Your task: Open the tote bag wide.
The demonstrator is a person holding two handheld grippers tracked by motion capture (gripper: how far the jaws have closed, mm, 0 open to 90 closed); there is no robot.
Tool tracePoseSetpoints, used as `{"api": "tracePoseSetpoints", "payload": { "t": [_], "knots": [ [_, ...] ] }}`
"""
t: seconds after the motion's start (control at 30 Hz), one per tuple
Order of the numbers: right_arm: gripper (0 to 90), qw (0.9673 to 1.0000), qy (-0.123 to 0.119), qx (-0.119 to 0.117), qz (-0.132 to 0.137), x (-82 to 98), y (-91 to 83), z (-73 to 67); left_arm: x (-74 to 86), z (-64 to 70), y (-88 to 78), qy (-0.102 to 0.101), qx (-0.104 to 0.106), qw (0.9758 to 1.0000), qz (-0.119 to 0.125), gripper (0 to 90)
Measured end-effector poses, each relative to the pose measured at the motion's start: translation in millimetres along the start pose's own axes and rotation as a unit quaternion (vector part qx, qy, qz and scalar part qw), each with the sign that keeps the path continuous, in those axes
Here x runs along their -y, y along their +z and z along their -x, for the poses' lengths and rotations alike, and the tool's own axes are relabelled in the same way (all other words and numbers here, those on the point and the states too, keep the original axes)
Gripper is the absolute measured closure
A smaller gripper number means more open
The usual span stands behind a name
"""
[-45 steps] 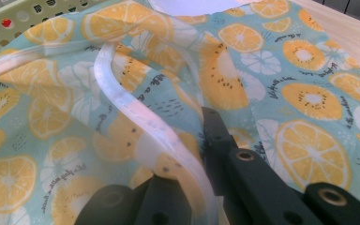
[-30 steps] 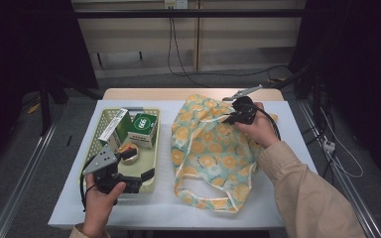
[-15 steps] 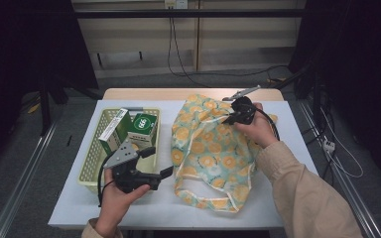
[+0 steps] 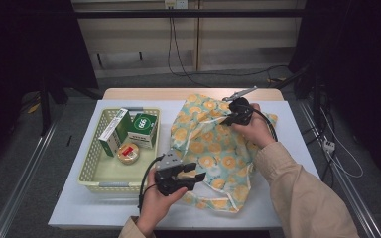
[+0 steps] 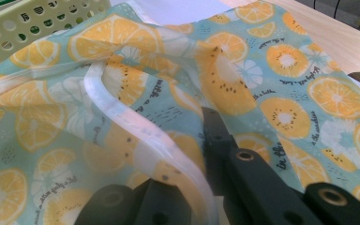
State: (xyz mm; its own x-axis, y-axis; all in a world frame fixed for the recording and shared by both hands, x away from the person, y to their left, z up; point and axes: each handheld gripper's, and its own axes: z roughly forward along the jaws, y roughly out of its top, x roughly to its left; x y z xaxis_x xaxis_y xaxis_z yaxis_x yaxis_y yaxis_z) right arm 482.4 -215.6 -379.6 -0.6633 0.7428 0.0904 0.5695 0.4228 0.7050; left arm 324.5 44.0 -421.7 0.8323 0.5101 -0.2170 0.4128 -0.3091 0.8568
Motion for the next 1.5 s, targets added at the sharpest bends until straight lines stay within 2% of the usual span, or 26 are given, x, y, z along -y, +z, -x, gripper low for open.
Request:
{"api": "tracePoseSetpoints", "payload": {
  "t": [0.07,0.13,0.17,0.2,0.27,0.37,0.4,0.47,0.5,0.53,0.57,0.6,0.63,0.7,0.73,0.8,0.93,1.07,1.1,1.2,1.3,1.4,1.5],
  "knots": [
    [89.4,1.0000,-0.001,0.002,-0.001,0.1,0.5,0.1,1.8,-1.2,9.4,0.005,-0.004,0.9999,-0.011,54.2],
    [89.4,1.0000,-0.001,0.002,-0.001,0.2,1.0,-0.2,4.6,-3.2,18.3,0.014,-0.018,0.9994,-0.028,59.5],
    [89.4,1.0000,-0.001,0.001,-0.001,0.3,1.3,-0.2,7.0,-4.8,22.4,0.011,-0.024,0.9990,-0.037,62.2],
    [89.4,1.0000,0.000,0.002,-0.001,0.3,1.6,-0.3,9.5,-6.5,26.6,0.012,-0.033,0.9982,-0.048,64.4],
    [89.4,1.0000,-0.001,0.002,-0.001,0.2,1.7,0.0,15.1,-9.6,34.4,0.001,-0.050,0.9969,-0.061,67.4],
    [89.4,1.0000,0.001,0.003,-0.001,0.5,1.1,0.9,19.0,-13.4,39.8,0.005,-0.061,0.9940,-0.090,69.8],
    [89.4,1.0000,0.001,0.003,-0.001,0.8,1.0,1.4,18.5,-13.4,40.8,0.008,-0.057,0.9938,-0.096,75.0],
    [89.4,1.0000,0.002,0.006,-0.001,1.1,-0.1,2.9,18.3,-12.1,41.4,0.018,-0.071,0.9923,-0.100,83.4],
    [89.4,1.0000,0.000,0.009,0.000,0.9,-1.4,4.3,18.0,-12.9,40.6,0.010,-0.068,0.9923,-0.103,86.5],
    [89.4,0.9999,0.005,0.010,0.005,0.8,-3.0,5.3,16.9,-13.9,39.1,0.013,-0.070,0.9911,-0.113,90.0],
    [89.4,0.9999,0.007,0.010,0.008,0.7,-4.7,7.1,15.8,-13.0,38.7,0.019,-0.080,0.9895,-0.119,90.0],
    [89.4,0.9998,0.009,0.014,0.007,0.9,-6.1,8.5,14.3,-12.0,38.8,0.016,-0.089,0.9883,-0.123,90.0],
    [89.4,0.9998,0.004,0.020,0.005,1.1,-7.3,10.6,11.9,-12.3,37.8,0.028,-0.104,0.9850,-0.135,90.0],
    [89.4,0.9996,0.010,0.024,0.006,1.9,-10.3,13.9,9.3,-15.7,36.5,0.028,-0.120,0.9819,-0.144,90.0],
    [89.4,0.9995,0.014,0.028,0.006,2.3,-12.1,15.1,8.6,-17.9,35.8,0.030,-0.133,0.9797,-0.147,90.0],
    [89.4,0.9994,0.014,0.030,0.008,2.8,-15.4,17.9,7.8,-23.1,34.2,0.024,-0.146,0.9778,-0.148,90.0],
    [89.4,0.9991,0.018,0.038,0.005,3.5,-20.3,23.1,6.0,-30.5,35.8,0.003,-0.163,0.9767,-0.140,90.0],
    [89.4,0.9989,0.011,0.046,0.001,4.7,-24.8,25.7,4.5,-34.6,37.8,0.003,-0.177,0.9747,-0.136,90.0],
    [89.4,0.9988,0.012,0.047,0.000,5.2,-25.9,26.5,4.5,-34.9,39.0,-0.003,-0.177,0.9755,-0.131,90.0],
    [89.4,0.9988,0.020,0.045,-0.001,6.7,-27.4,27.1,3.6,-35.3,40.6,-0.026,-0.156,0.9815,-0.107,90.0],
    [89.4,0.9992,0.012,0.039,-0.004,6.7,-25.5,22.9,-0.6,-34.1,37.7,-0.036,-0.137,0.9865,-0.082,90.0],
    [89.3,0.9996,0.007,0.028,-0.005,6.4,-21.8,17.8,-8.9,-33.6,32.9,-0.047,-0.127,0.9890,-0.060,90.0],
    [89.3,0.9998,0.008,0.016,-0.004,4.4,-18.1,11.9,-16.9,-35.3,29.2,-0.043,-0.126,0.9894,-0.056,90.0]
  ]
}}
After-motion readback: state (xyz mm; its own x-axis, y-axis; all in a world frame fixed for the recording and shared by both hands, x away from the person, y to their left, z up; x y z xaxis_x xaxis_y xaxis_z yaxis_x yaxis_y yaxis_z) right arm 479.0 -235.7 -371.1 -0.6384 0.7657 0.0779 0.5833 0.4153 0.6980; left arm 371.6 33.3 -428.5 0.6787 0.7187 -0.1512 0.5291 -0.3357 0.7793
